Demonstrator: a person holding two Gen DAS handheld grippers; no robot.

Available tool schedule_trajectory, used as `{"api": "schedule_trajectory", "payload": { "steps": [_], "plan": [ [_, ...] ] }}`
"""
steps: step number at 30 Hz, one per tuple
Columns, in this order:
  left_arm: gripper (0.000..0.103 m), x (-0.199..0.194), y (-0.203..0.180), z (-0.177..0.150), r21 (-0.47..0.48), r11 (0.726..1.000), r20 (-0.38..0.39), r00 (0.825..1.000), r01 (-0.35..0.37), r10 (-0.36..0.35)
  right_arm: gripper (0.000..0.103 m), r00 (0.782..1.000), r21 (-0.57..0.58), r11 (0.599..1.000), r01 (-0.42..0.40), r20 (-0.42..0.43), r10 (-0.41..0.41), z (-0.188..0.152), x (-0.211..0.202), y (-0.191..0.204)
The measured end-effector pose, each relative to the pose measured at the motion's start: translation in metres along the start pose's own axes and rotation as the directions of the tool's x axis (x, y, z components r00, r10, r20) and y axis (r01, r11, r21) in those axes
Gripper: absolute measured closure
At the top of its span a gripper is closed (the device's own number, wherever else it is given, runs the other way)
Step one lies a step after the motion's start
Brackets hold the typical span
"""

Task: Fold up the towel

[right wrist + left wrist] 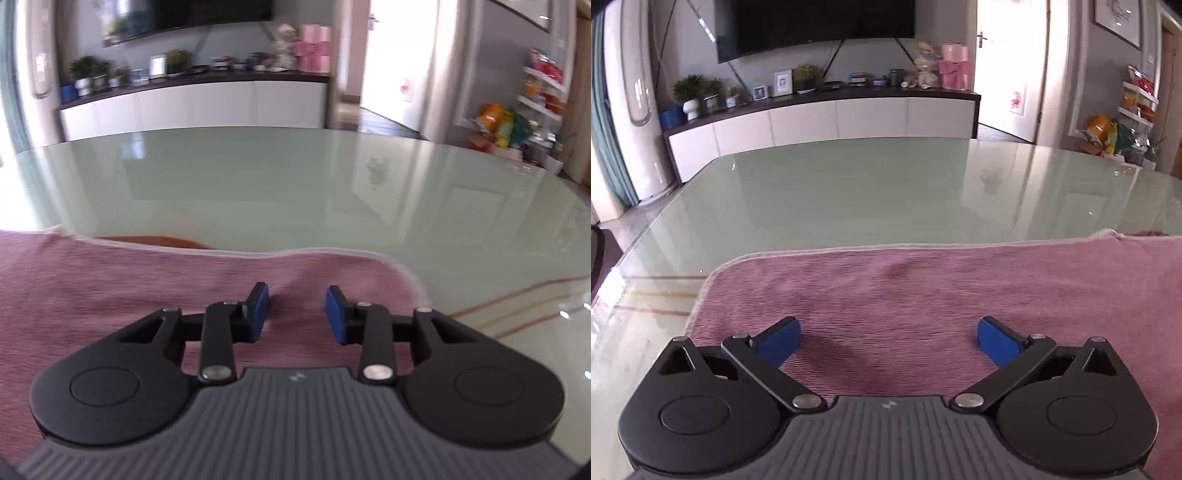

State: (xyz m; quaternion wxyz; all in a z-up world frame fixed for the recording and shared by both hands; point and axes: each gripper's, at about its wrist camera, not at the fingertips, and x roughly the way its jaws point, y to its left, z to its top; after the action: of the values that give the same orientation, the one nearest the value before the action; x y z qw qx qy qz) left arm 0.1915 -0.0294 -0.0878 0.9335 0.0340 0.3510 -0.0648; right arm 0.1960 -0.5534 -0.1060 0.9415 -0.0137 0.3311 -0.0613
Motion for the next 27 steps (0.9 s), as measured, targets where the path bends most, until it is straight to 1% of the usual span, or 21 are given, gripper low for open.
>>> {"api": "schedule_trajectory", "payload": {
  "steps": [1,3,4,6,8,11,13,16,17,19,20,22,25,27],
  "plan": [
    [0.0,0.001,0.003,0.0,-0.003,1.0,0.001,1.0,-0.001,0.001,0.069,1.0,0.005,1.0,0.025,0.0,-0.025,-0.001,0.0,-0.006],
    [0.0,0.002,0.009,0.002,-0.01,1.0,0.0,1.0,-0.02,0.02,0.069,0.999,0.056,0.998,0.034,-0.009,-0.034,-0.001,-0.004,-0.016],
    [0.0,0.003,0.011,0.002,-0.017,0.999,0.0,1.0,-0.029,0.029,0.069,1.0,0.073,0.997,0.02,-0.001,-0.02,-0.001,-0.01,-0.016],
    [0.0,0.001,0.015,0.003,-0.04,0.997,-0.005,0.997,-0.072,0.072,0.069,0.999,0.062,0.998,-0.031,0.03,0.029,-0.002,-0.023,-0.005],
    [0.003,-0.004,0.011,0.003,-0.051,0.994,-0.01,0.995,-0.099,0.099,0.065,0.994,0.025,0.995,-0.094,0.049,0.093,-0.004,-0.035,0.013],
    [0.003,-0.021,-0.006,0.001,-0.047,0.998,0.009,0.999,-0.04,0.04,0.063,0.981,-0.063,0.98,-0.186,0.037,0.189,-0.01,-0.048,0.053],
    [0.002,-0.033,-0.021,-0.005,-0.033,0.999,0.019,1.0,0.01,-0.01,0.063,0.973,-0.105,0.967,-0.231,-0.008,0.231,-0.013,-0.047,0.082],
    [0.002,-0.039,-0.033,-0.017,0.005,1.0,-0.001,1.0,0.023,-0.023,0.062,0.976,-0.152,0.964,-0.217,-0.066,0.209,-0.018,-0.043,0.102],
    [0.002,-0.038,-0.035,-0.022,0.018,1.0,-0.019,1.0,0.024,-0.023,0.056,0.976,-0.152,0.966,-0.211,-0.078,0.201,-0.02,-0.042,0.102],
    [0.001,-0.041,-0.028,-0.032,0.021,0.999,-0.014,0.999,0.03,-0.03,0.047,0.981,-0.137,0.973,-0.186,-0.078,0.176,-0.028,-0.045,0.097],
    [0.0,-0.043,-0.023,-0.034,0.019,0.999,-0.016,1.0,0.027,-0.026,0.04,0.984,-0.123,0.977,-0.172,-0.078,0.163,-0.032,-0.046,0.091],
    [0.0,-0.046,-0.016,-0.037,0.016,1.0,-0.02,1.0,0.02,-0.02,0.03,0.987,-0.071,0.987,-0.144,-0.08,0.139,-0.039,-0.048,0.071],
    [0.0,-0.053,0.0,-0.042,-0.003,1.0,-0.035,0.999,-0.009,0.009,0.03,0.992,-0.024,0.995,-0.096,-0.08,0.094,-0.046,-0.051,0.048],
    [0.0,-0.057,0.005,-0.044,-0.016,1.0,-0.047,0.999,-0.024,0.023,0.029,0.994,0.016,0.999,-0.052,-0.096,0.053,-0.049,-0.057,0.032]
  ]
}}
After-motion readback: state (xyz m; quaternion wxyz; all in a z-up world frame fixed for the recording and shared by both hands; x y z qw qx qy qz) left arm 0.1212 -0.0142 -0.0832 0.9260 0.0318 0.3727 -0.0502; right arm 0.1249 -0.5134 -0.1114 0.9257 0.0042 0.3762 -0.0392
